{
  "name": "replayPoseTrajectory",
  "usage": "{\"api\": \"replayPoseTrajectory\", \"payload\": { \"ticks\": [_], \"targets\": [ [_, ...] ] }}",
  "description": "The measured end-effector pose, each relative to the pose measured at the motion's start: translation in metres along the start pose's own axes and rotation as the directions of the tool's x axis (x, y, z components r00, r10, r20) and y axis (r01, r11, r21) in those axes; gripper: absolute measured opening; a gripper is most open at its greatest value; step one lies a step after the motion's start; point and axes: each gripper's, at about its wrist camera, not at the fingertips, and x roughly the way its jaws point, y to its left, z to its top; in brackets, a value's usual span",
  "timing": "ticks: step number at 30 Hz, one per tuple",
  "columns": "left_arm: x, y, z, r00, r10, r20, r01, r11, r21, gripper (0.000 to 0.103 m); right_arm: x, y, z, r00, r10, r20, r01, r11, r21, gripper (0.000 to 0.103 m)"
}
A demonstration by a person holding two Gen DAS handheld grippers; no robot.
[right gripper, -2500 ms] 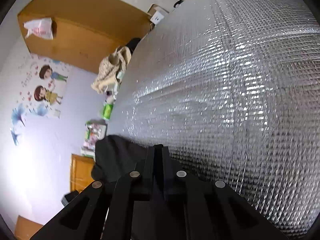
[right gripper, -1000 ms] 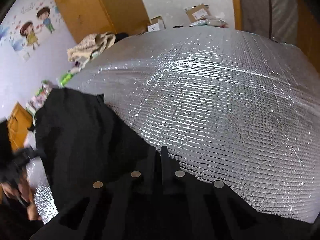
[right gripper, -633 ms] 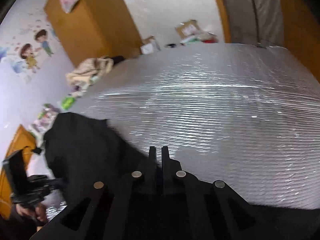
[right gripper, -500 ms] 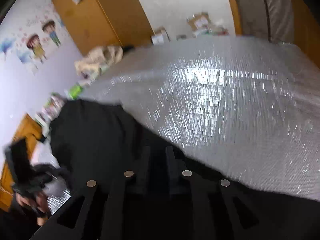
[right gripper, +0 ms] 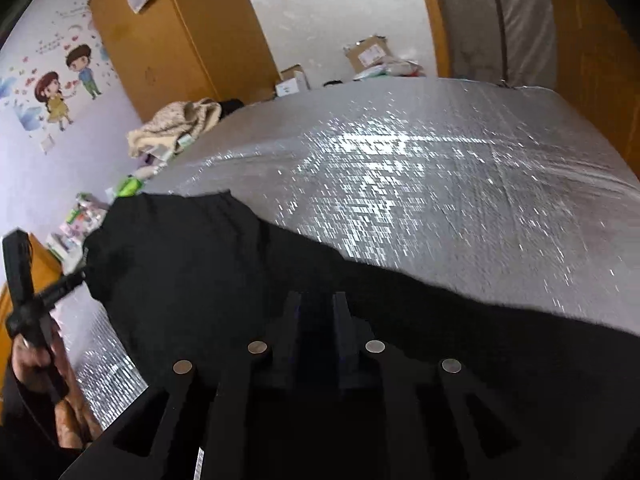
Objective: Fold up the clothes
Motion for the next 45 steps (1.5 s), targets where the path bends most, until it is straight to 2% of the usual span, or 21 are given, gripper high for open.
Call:
{"api": "replayPoseTrajectory", "payload": {
  "ticks": [5, 9, 16, 21, 33, 45],
  "targets": [
    [0.011, -0.020, -0.007, 0.999, -0.021, -0.042, 0.023, 0.999, 0.041, 0.002, -0.001, -0.003, -0.018, 0.993, -0.117, 0.003, 0.117, 0.993, -0.010, 0.016],
    [0.019, -0.034, -0.009, 0.997, -0.046, -0.068, 0.050, 0.997, 0.066, 0.002, -0.002, -0.005, -0.026, 0.984, -0.177, 0.006, 0.177, 0.984, -0.030, 0.016],
    [0.029, -0.041, -0.011, 0.997, -0.042, -0.057, 0.046, 0.996, 0.071, 0.003, -0.001, -0.007, -0.033, 0.979, -0.204, 0.013, 0.204, 0.978, -0.054, 0.016],
    [0.027, -0.042, -0.012, 0.998, -0.039, -0.052, 0.043, 0.997, 0.070, 0.003, 0.000, 0.000, -0.040, 0.968, -0.244, 0.052, 0.248, 0.965, -0.090, 0.017],
    [0.027, -0.038, -0.012, 0.998, -0.049, -0.047, 0.052, 0.997, 0.049, 0.004, -0.002, -0.004, -0.040, 0.970, -0.233, 0.062, 0.237, 0.969, -0.072, 0.017],
    [0.027, -0.041, -0.013, 0.999, -0.027, -0.039, 0.030, 0.997, 0.070, 0.004, -0.003, -0.002, -0.043, 0.970, -0.230, 0.075, 0.236, 0.969, -0.072, 0.017]
  ]
}}
